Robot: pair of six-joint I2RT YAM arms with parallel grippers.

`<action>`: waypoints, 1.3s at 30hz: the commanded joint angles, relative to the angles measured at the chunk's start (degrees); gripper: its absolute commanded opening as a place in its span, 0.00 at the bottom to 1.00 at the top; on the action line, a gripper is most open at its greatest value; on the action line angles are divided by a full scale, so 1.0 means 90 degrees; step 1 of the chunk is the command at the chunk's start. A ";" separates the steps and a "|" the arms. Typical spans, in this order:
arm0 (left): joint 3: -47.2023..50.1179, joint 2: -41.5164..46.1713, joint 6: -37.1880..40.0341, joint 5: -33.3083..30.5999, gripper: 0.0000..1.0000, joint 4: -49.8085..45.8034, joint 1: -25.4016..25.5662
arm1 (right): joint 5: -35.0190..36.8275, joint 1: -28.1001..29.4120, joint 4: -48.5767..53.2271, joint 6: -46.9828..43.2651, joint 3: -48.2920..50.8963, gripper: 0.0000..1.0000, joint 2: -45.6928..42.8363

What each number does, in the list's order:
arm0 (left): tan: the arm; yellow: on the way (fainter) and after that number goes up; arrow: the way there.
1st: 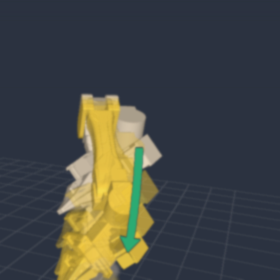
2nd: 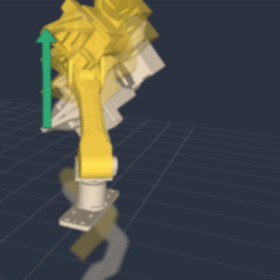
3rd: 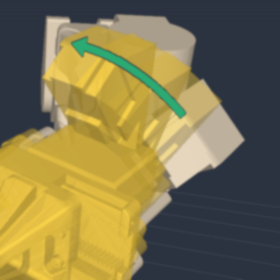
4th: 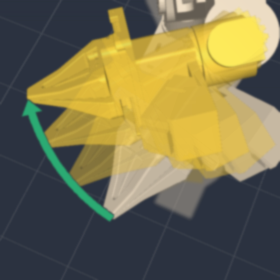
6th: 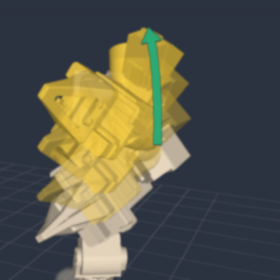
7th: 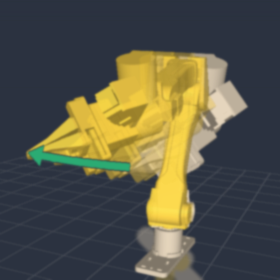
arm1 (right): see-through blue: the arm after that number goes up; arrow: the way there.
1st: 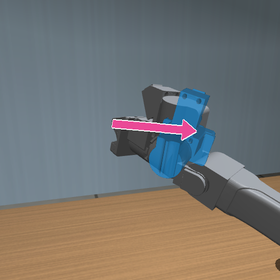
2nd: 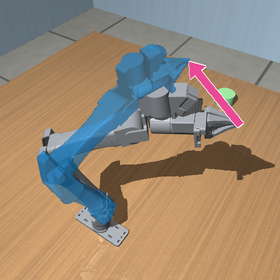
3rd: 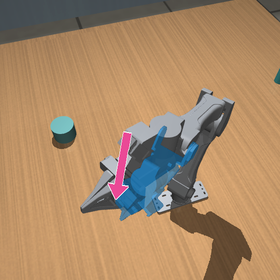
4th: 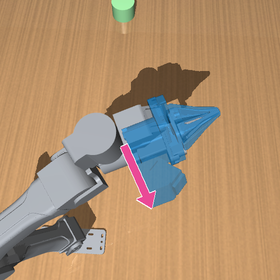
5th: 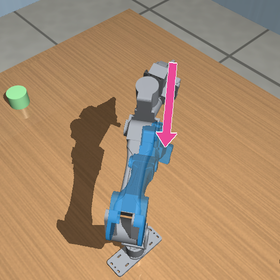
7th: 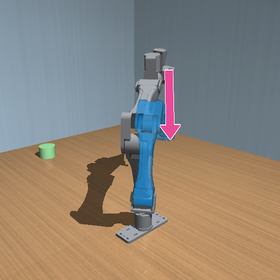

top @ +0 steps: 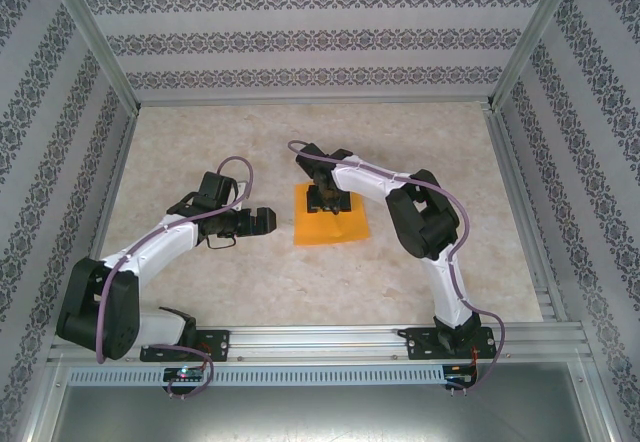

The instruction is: Fold a paper plane with a square sheet of paper (pick it up from the middle)

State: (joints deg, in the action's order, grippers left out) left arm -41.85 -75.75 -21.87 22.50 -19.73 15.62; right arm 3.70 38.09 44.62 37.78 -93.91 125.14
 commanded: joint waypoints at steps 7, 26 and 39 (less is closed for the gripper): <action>-0.0041 -0.0117 0.0057 0.0152 1.00 0.0170 -0.0059 | 0.0150 -0.0023 -0.0051 -0.0023 0.0300 0.61 0.0118; -0.0078 -0.0270 0.0072 0.0233 1.00 0.0181 -0.0064 | 0.0260 0.0167 0.0125 0.0778 0.0486 0.77 -0.0716; -0.0087 -0.0259 0.0089 0.0249 1.00 0.0160 -0.0065 | 0.0240 0.0182 -0.0064 0.0791 0.0659 0.77 -0.0350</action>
State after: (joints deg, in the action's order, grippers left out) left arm -41.85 -77.78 -21.87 23.94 -18.92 15.62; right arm 5.30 39.53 44.05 43.81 -88.38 120.44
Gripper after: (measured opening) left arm 0.999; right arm 0.769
